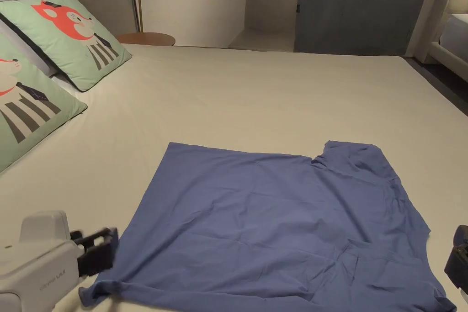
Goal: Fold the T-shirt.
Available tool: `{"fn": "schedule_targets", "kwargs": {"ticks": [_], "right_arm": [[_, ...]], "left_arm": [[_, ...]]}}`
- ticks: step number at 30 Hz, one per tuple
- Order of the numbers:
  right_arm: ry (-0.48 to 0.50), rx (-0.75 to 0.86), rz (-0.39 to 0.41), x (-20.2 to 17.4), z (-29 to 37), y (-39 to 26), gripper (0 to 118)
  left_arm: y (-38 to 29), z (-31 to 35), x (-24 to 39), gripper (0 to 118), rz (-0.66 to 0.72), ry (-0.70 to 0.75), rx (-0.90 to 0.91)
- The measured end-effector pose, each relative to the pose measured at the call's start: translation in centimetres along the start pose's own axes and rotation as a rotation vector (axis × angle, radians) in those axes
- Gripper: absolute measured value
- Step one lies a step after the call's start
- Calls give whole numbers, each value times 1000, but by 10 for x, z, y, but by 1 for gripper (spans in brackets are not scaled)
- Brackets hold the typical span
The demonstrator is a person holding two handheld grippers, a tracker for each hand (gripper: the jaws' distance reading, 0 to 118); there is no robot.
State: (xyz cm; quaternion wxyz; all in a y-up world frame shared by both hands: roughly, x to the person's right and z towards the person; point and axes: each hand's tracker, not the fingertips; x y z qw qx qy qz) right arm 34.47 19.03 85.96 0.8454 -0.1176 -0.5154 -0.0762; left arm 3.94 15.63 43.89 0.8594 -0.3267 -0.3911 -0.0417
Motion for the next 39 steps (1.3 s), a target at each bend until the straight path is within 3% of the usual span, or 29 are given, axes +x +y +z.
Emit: {"fn": "schedule_targets", "kwargs": {"ticks": [1, 7, 9, 11, 13, 14, 15, 18, 19, 20, 25, 27, 30, 32, 34, 36, 39], "right_arm": [[1, -13, 4, 0, -1, -3, 1], [-4, -71, 24, 6, -3, -18, 1], [-6, -88, 20, 9, -4, -21, 1], [-8, -101, 15, 11, -2, -24, 1], [-14, -122, 20, 15, -3, -28, 1], [-13, -130, 22, 17, -4, -31, 1], [-6, -149, 24, 20, -5, -33, 4], [23, -253, 36, 30, -13, -41, 108], [40, -317, 43, 33, -19, -45, 116], [42, -371, 42, 37, -23, -51, 117], [50, -474, 81, 42, -37, -83, 109], [55, -508, 76, 43, -42, -92, 99], [117, -503, 30, 44, -43, -96, 60], [148, -446, 24, 41, -36, -89, 7], [157, -405, 39, 39, -29, -79, 3], [210, -366, -8, 42, -26, -64, 3], [181, -298, -33, 43, -26, -41, 3]], "left_arm": [[-8, -10, -6, 110, 13, 15, -55], [-41, -38, -20, 103, 19, 42, -164], [-47, -45, -20, 86, 30, 36, -188], [-53, -52, -27, 47, 40, 40, -198], [-54, -52, -26, 19, 38, 43, -204], [-53, -49, -25, 7, 28, 34, -190], [-50, -45, -23, 7, 29, 15, -189], [-44, -36, -17, 7, -2, 15, -156], [-43, -33, -16, 7, -2, 13, -149], [-42, -30, -15, 7, 2, 14, -140], [-38, -24, -11, 7, 32, -14, -122], [-38, -21, -3, 7, 26, -7, -118], [-37, -18, 1, 7, 37, -8, -119], [-31, -14, 1, 7, 51, -12, -114], [-25, -9, 4, 7, 67, -18, -98], [-14, -6, 4, 7, 81, -33, -75], [9, -7, 9, 7, 98, -40, -44]]}}
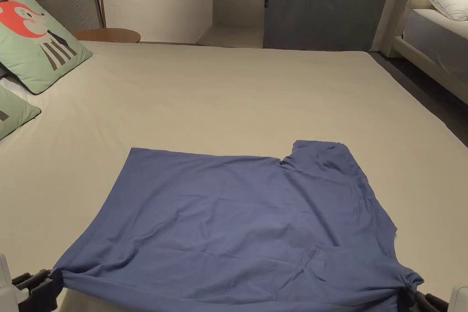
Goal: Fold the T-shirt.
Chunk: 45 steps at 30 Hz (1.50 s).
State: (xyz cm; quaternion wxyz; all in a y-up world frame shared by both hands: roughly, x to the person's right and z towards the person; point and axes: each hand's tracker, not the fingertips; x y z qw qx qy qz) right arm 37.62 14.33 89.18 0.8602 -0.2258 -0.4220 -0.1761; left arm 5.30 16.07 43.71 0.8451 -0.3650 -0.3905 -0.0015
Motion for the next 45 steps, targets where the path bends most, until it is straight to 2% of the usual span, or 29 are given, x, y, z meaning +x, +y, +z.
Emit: {"fn": "schedule_targets", "kwargs": {"ticks": [3, 6, 11, 18, 25, 26, 27, 28, 29, 30, 31, 32, 36, 37, 38, 40, 41, 42, 43, 44, 45], "right_arm": [[-14, 36, -69, 5, -6, 27, 3], [-39, 49, -85, 8, -30, 56, 3], [-73, -49, -138, 12, -96, 88, 3], [-131, -203, -130, 14, -177, 98, 3], [-156, -256, -126, 19, -207, 89, 4], [-151, -245, -127, 18, -205, 90, 8], [-149, -226, -123, 17, -200, 90, 24], [-158, -199, -109, 16, -197, 90, 66], [-179, -168, -79, 15, -190, 92, 94], [-173, -133, -64, 15, -182, 93, 108], [-166, -89, -57, 14, -171, 95, 106], [-166, -33, -44, 12, -158, 99, 104], [-209, 129, 28, -1, -117, 111, 105], [-209, 160, 42, -5, -107, 114, 102], [-203, 189, 44, -9, -98, 115, 95], [-175, 237, 46, -16, -84, 117, 73], [-159, 248, 41, -19, -77, 117, 67], [-146, 256, 38, -21, -72, 117, 67], [-139, 266, 39, -23, -67, 116, 40], [-144, 276, 40, -25, -63, 115, 16], [-165, 293, 47, -28, -58, 113, 1]], "left_arm": [[29, -14, 8, 7, 1, 7, 37], [62, -43, 21, 7, 15, 13, 45], [102, -117, 36, 7, -11, 40, -22], [114, -203, 43, 7, 7, 96, -154], [109, -220, 40, 9, 13, 96, -184], [107, -217, 41, 16, 12, 95, -178], [107, -213, 42, 28, 2, 96, -166], [107, -207, 42, 49, -23, 99, -147], [107, -199, 43, 66, -51, 104, -120], [106, -188, 46, 84, -74, 106, -84], [106, -177, 48, 104, -96, 94, -49], [107, -164, 48, 110, -115, 72, 0], [108, -110, 59, 109, -175, 29, 162], [107, -98, 61, 103, -174, 23, 194], [107, -88, 63, 89, -169, 13, 213], [104, -70, 64, 47, -155, -13, 253], [102, -63, 64, 35, -152, -4, 259], [99, -58, 66, 35, -147, 4, 263], [96, -54, 65, 0, -144, 13, 270], [94, -50, 63, 0, -140, 7, 279], [92, -48, 61, 0, -142, -3, 274]]}}
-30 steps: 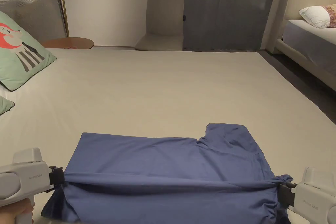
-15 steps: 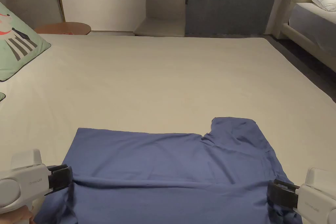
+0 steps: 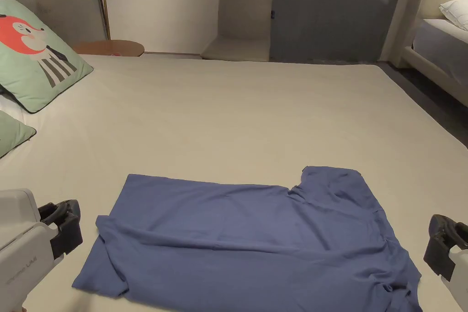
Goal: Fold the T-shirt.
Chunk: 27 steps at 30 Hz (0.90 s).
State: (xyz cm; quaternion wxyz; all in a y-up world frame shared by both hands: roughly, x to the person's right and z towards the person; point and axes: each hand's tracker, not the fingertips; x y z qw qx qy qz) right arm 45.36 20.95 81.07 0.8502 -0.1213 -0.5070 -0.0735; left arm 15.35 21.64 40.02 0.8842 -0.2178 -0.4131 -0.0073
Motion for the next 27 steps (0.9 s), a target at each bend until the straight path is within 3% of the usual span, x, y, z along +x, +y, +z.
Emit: {"fn": "schedule_targets", "kwargs": {"ticks": [7, 8, 9, 10, 11, 12, 13, 18, 20, 21, 22, 23, 27], "right_arm": [[28, -31, -17, 6, 7, -9, 1], [30, -40, -23, 6, 7, -12, 1], [28, -51, -23, 6, 7, -14, 1], [25, -60, -22, 8, 6, -17, 1], [23, -67, -19, 8, 5, -21, 1], [22, -76, -14, 8, 5, -23, 1], [20, -90, -10, 9, 4, -26, 1], [2, -142, -22, 17, -2, -42, 1], [-8, -169, -20, 20, -6, -48, 1], [-13, -179, -16, 21, -8, -50, 1], [-14, -188, -14, 22, -10, -54, 1], [-17, -201, -16, 24, -12, -57, 1], [-49, -276, -16, 29, -25, -67, 8]], "left_arm": [[-16, -4, -5, 1, -29, -25, -131], [-18, -10, -8, 10, -19, -26, -158], [-21, -17, -10, 34, -16, -24, -192], [-24, -27, -13, 78, -18, -13, -241], [-29, -41, -19, 106, -5, 3, -279], [-33, -52, -22, 111, -8, -4, -315], [-37, -59, -24, 106, -10, 9, -309], [-59, -103, -30, 104, -21, 36, -475], [-69, -117, -33, 90, 7, 53, -529], [-72, -121, -34, 76, 17, 54, -536], [-75, -125, -35, 54, 30, 64, -545], [-78, -127, -33, 42, 35, 85, -567], [-76, -119, -26, 32, 24, 76, -547]]}}
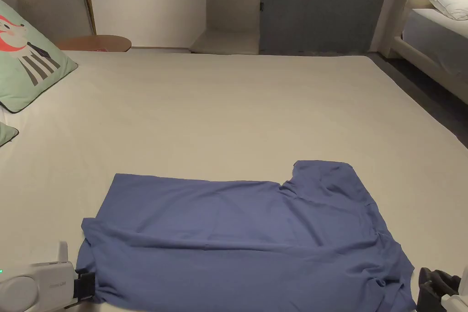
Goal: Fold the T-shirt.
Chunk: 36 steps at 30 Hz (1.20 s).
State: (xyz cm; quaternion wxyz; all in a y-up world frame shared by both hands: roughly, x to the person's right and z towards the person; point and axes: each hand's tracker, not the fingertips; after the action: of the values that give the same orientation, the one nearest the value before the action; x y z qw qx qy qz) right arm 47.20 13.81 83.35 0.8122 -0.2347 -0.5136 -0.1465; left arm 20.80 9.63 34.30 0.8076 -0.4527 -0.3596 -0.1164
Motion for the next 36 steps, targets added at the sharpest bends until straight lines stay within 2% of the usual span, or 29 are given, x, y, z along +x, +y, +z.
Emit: {"fn": "schedule_targets", "kwargs": {"ticks": [1, 2, 3, 4, 5, 8, 9, 11, 12, 13, 14, 15, 16, 17, 18, 20, 22, 24, 29, 36], "right_arm": [[-12, -32, 1, 1, -8, -1, 45], [-12, -83, 3, 3, -18, -2, 83], [-13, -121, 1, 4, -25, -5, 109], [-7, -124, 1, 5, -32, -8, 113], [5, -162, 16, 5, -40, -11, 109], [-3, -297, 40, 2, -64, -23, 105], [11, -313, 37, 1, -69, -26, 100], [62, -339, 22, -2, -74, -30, 79], [53, -319, 22, -3, -73, -29, 75], [54, -304, 43, -5, -68, -24, 56], [117, -298, 52, -4, -65, -18, 23], [116, -290, 48, -6, -59, -16, 5], [110, -261, 67, -9, -52, -12, 4], [120, -274, 118, -9, -48, -6, 4], [131, -263, 122, -9, -43, -2, 4], [126, -248, 98, -1, -28, 6, 4], [130, -220, 26, 14, -11, 17, 4], [127, -212, 1, 24, 7, 22, 4], [99, -241, 2, 42, 37, 8, 3], [73, -356, -5, 50, 34, -44, 3]], "left_arm": [[0, 4, 2, 5, 7, -31, 2], [1, 7, 4, 6, 10, -23, -1], [2, 9, 7, 5, 0, -20, -6], [1, 11, 8, 5, -23, -15, 2], [0, 14, 9, 5, -35, -15, 16], [0, 19, 8, 5, -22, -25, 19], [0, 20, 7, 5, -19, -28, 23], [-1, 23, 7, 5, -17, -28, 24], [-1, 25, 6, 5, -16, -30, 23], [-1, 27, 6, 5, -13, -34, 21], [-1, 31, 5, 5, -7, -40, 22], [-1, 35, 5, 5, -2, -42, 26], [-1, 40, 5, 5, 5, -44, 29], [-1, 46, 4, 5, 13, -47, 30], [-2, 53, 3, 5, 21, -50, 33], [-4, 68, -1, 5, 37, -58, 44], [-12, 87, -6, 5, 55, -69, 51], [-21, 99, -11, 5, 61, -57, 52], [-66, 121, -30, 5, 103, -37, 11], [-127, 109, -40, 5, 172, -22, -67]]}}
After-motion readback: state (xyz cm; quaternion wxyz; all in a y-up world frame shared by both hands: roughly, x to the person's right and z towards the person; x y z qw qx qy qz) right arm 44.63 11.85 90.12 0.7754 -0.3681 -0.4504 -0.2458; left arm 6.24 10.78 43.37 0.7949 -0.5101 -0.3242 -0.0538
